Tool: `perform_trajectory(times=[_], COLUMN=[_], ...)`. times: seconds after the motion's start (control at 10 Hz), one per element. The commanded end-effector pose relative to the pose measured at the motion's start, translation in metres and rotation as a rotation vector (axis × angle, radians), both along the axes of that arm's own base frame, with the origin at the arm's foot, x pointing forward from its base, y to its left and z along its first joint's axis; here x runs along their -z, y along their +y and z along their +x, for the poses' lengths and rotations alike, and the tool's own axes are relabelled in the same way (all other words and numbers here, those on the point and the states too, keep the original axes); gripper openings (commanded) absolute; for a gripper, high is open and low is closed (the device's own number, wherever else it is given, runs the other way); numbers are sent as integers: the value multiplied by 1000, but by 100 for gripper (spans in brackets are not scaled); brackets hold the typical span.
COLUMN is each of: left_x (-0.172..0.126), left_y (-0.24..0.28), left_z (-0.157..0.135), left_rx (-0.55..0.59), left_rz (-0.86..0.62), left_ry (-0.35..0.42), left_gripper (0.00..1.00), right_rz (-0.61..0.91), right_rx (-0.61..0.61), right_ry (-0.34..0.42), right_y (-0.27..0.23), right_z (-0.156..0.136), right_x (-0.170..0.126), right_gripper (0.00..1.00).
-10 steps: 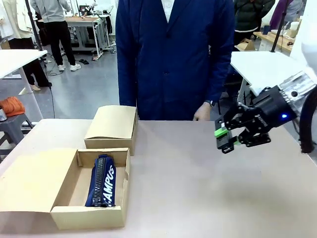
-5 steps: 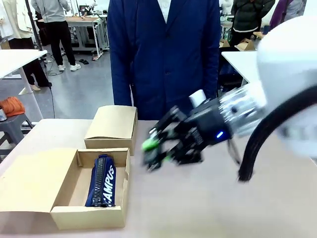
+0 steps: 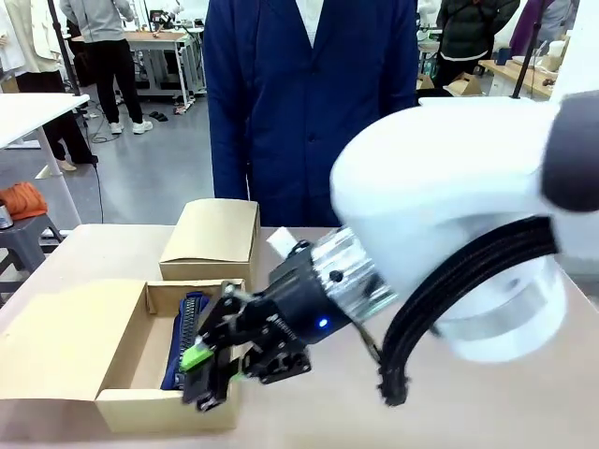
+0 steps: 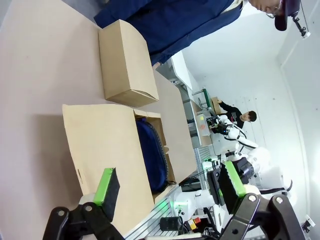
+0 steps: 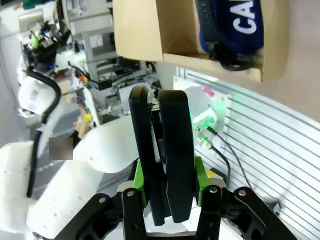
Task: Place items inside the box.
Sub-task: Pick up a Pencil pouch or Stapler and place it inside the Mailer Box closest to the robot.
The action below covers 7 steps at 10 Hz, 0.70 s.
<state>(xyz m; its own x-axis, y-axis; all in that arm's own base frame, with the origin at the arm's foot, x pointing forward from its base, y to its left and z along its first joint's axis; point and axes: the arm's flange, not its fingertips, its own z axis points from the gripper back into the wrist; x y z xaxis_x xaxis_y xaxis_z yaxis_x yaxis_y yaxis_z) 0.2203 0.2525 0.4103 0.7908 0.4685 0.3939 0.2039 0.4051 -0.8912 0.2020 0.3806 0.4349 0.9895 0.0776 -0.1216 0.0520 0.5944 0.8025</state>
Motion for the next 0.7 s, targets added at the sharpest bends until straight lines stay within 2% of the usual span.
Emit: perform_trajectory(times=[0.0, 0.1, 0.2, 0.3, 0.4, 0.6], left_x=[-1, -1, -1, -1, -1, -1], left_y=[0, 0, 0, 0, 0, 0], left_z=[0, 0, 0, 0, 0, 0], left_rx=[-2, -2, -2, -2, -2, -2], left_rz=[-6, -6, -6, -6, -6, -6], left_ry=[-28, -28, -28, -28, -28, -28], left_gripper=[100, 100, 100, 100, 100, 100], right_rz=[17, 0, -68, -91, -123, -246], right_rx=[9, 0, 66, -3, -41, -49], right_ry=[-21, 0, -34, -79, -90, -79], right_y=[-19, 0, 10, 24, 39, 76], right_z=[-3, 0, 18, 35, 55, 87], right_x=[-8, 0, -11, -21, -31, -31], right_gripper=[0, 42, 42, 42, 42, 42])
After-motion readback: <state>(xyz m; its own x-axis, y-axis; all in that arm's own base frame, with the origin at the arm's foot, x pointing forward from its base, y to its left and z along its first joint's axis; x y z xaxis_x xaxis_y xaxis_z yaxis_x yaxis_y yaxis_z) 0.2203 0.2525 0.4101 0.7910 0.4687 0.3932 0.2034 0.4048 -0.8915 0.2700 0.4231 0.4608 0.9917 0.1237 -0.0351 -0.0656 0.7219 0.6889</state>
